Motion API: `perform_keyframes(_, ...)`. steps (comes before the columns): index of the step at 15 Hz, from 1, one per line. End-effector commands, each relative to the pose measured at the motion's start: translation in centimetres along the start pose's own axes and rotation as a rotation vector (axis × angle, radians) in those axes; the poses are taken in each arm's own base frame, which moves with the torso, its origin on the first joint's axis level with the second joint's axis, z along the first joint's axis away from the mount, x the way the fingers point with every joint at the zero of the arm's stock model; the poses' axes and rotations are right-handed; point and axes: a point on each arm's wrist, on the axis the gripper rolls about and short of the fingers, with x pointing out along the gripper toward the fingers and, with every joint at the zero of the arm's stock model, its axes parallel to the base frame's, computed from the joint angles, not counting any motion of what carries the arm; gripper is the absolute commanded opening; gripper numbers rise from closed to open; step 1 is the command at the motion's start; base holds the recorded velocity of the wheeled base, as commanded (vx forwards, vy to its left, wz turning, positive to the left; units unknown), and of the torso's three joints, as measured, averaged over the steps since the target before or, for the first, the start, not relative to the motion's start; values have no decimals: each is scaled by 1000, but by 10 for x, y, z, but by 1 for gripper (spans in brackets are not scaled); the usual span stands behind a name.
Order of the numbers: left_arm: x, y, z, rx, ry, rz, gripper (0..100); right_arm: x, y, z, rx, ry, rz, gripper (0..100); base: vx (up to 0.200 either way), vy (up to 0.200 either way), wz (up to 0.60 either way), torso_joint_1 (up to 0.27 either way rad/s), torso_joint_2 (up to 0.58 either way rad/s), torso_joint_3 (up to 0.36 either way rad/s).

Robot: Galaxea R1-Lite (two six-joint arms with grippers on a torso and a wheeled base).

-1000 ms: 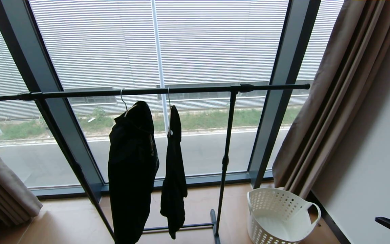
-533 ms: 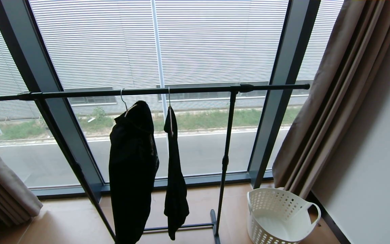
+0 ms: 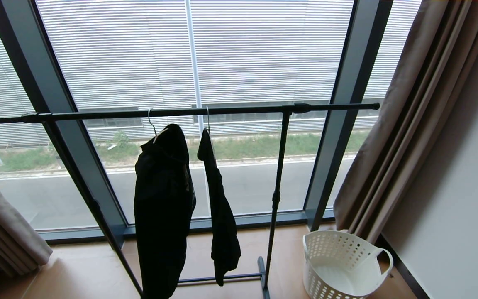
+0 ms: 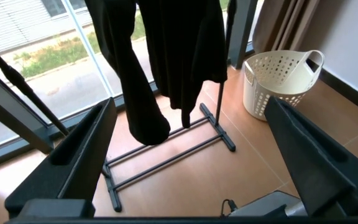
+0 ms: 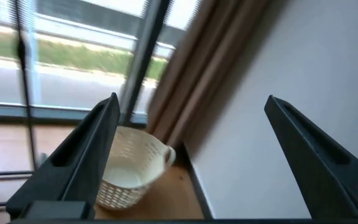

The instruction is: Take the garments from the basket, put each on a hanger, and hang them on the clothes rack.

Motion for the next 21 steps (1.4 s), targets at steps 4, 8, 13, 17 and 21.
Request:
perform_keyframes(4,-5,-3,-2,27,-71,13,100,-2,0,-1,26,-28,10,100,0,0,0,0,0,0)
perform_keyframes(8,-4,1,-4,19,-40,193,100,-3,4,-7,180,15,151,100,0,0,0,0,0,0)
perform_keyframes(13,-5,3,-5,10,-33,91,100,-3,5,-8,179,25,191,100,0,0,0,0,0,0)
perform_keyframes(17,-11,0,-8,44,-111,82,100,-3,5,-7,186,23,175,100,0,0,0,0,0,0)
perform_keyframes(21,-13,2,-9,-18,-118,220,100,-3,5,-8,188,24,167,100,0,0,0,0,0,0)
